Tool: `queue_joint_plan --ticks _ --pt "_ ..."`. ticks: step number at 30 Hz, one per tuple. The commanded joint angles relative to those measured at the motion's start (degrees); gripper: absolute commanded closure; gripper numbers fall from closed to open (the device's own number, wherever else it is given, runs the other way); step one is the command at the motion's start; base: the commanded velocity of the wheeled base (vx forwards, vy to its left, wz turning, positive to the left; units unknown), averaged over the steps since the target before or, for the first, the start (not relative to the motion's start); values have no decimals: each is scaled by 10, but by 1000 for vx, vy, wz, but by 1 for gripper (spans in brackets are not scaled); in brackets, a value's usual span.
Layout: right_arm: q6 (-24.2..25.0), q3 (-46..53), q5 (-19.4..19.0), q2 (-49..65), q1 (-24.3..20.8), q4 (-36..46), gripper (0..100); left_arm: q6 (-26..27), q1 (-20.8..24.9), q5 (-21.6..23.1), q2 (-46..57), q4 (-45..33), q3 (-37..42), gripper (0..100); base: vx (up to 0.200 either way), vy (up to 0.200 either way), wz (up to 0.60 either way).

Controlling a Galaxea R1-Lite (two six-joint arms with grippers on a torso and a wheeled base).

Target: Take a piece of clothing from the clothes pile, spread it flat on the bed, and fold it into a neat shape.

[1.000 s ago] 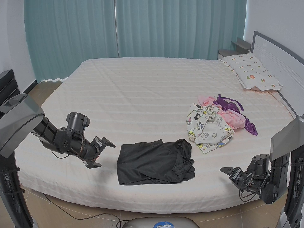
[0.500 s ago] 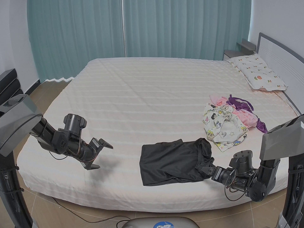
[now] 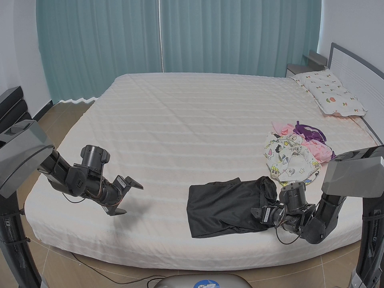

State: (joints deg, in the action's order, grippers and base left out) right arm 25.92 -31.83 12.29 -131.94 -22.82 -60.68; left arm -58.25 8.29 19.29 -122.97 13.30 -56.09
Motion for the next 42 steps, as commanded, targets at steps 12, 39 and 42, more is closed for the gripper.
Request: queue_joint_plan --ticks 12,39,42 --pt "-14 -10 5 -24 3 24 100 2 1 1 -3 0 0 0 0 0 0" --pt "27 88 -39 26 75 -5 0 -2 1 1 -3 0 -2 0 0 0 0" --pt "34 89 -39 31 82 -8 0 -2 1 0 -3 0 -2 0 0 0 0"
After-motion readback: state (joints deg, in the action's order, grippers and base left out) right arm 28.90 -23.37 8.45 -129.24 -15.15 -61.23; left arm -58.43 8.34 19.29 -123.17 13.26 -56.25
